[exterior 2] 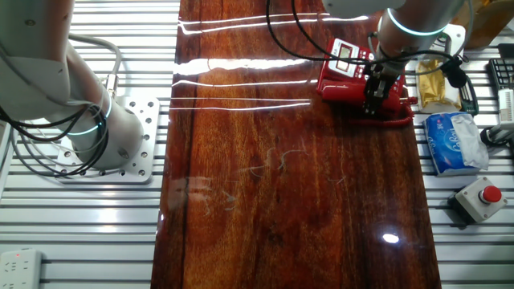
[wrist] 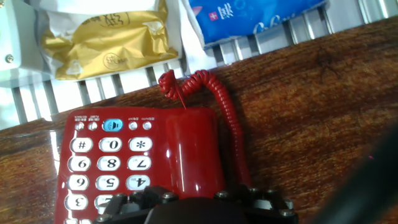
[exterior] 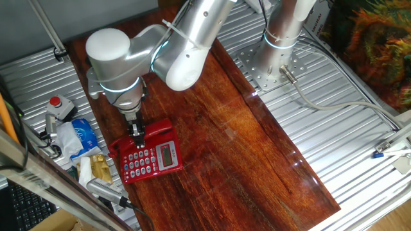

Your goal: Place the handset of the telephone on the corresponding phone cradle

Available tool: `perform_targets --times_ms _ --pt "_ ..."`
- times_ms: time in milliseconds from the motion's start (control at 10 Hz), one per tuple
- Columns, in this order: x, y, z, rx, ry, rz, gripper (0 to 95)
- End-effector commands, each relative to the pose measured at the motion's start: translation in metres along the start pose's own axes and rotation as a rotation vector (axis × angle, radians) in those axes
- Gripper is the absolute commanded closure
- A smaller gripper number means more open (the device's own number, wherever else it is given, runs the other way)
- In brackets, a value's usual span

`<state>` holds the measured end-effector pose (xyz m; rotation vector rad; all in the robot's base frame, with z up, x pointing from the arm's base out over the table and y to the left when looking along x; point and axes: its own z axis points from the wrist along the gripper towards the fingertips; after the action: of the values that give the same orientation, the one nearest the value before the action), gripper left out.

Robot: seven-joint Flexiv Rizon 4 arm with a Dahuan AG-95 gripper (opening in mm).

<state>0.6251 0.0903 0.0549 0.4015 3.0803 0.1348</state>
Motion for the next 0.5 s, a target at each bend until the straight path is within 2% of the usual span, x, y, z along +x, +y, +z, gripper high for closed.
perform_targets --times_ms 100,500 --pt "0.0004 0.0002 -0.0002 -0.002 0.004 0.0 95.0" --pt "-0.0001 0.0 0.0029 0.005 0.0 0.0 95.0"
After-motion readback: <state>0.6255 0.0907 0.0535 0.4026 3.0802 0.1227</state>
